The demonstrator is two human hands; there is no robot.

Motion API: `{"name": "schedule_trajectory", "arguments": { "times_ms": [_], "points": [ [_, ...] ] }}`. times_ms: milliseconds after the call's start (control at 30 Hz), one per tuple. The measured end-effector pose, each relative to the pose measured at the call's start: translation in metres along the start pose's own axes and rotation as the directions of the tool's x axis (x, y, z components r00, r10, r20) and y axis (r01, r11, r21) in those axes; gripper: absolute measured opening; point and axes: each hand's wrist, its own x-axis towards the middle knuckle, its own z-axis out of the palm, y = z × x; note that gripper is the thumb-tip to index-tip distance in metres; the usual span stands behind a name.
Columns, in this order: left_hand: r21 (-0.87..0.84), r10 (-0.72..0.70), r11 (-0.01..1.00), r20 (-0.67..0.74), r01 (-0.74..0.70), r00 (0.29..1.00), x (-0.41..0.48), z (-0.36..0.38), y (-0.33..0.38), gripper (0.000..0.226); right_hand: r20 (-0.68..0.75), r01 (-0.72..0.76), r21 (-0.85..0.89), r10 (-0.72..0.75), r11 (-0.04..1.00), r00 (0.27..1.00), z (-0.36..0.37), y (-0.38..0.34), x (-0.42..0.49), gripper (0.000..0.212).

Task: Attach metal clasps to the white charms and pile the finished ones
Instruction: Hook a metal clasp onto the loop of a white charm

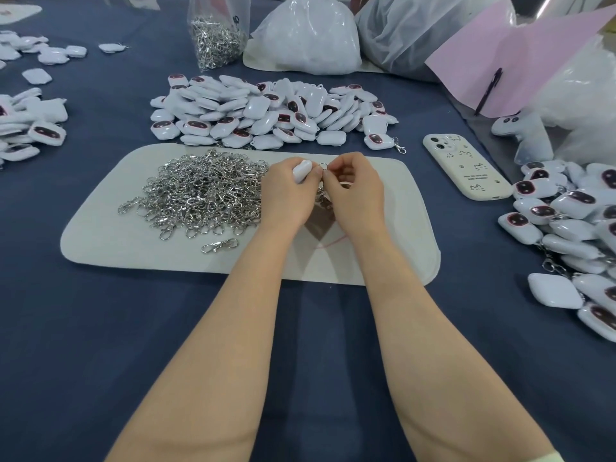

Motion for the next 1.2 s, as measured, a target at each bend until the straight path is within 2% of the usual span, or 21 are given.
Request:
{"name": "schedule_trajectory", "arguments": {
  "times_ms": [933,1200],
  "points": [
    [0.118,0.079,0.99,-0.009,-0.077,0.997,-0.0006,0.0036,-0.0054,0.018,-0.021,-0.011,-0.01,0.011,1.0,1.0,0.0006,0.0001,0.0005,0.011],
    [0.152,0.078,0.985,-0.009,-0.076,0.997,-0.0025,0.0032,-0.0046,0.019,0.037,-0.015,-0.046,0.016,0.999,0.999,0.0,-0.0012,0.0005,0.013]
  ]
}}
